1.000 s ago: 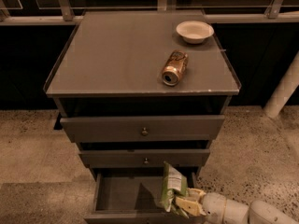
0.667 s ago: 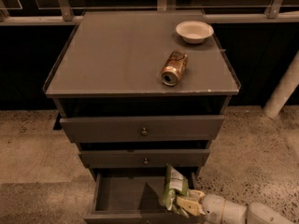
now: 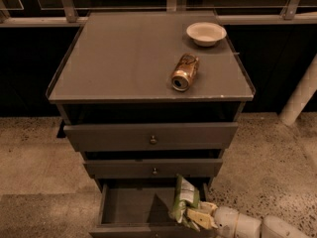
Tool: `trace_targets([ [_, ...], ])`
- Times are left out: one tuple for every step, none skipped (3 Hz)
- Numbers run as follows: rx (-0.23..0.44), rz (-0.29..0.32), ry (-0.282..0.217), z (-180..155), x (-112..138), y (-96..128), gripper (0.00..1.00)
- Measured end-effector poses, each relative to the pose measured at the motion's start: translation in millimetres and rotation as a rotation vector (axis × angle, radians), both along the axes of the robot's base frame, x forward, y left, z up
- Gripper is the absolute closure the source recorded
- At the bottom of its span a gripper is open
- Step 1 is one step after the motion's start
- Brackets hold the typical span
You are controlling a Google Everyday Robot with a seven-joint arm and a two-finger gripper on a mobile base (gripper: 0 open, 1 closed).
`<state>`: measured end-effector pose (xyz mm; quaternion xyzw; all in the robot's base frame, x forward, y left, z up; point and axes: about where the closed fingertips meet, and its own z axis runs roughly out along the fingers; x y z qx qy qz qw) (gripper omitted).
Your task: Place green jalapeno chip bag into bottom drawer
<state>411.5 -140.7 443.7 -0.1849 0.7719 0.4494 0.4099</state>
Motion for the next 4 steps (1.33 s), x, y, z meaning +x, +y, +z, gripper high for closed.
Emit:
trace_targets([
  [0.031, 0.007, 0.010, -14, 21, 9, 1.00],
  [0.076, 0.014, 0.040, -33, 49, 21, 1.00],
  [0.103, 0.021, 0.079, -53, 67, 33, 1.00],
  [0.111, 0.007, 0.124, -72, 74, 38, 1.00],
])
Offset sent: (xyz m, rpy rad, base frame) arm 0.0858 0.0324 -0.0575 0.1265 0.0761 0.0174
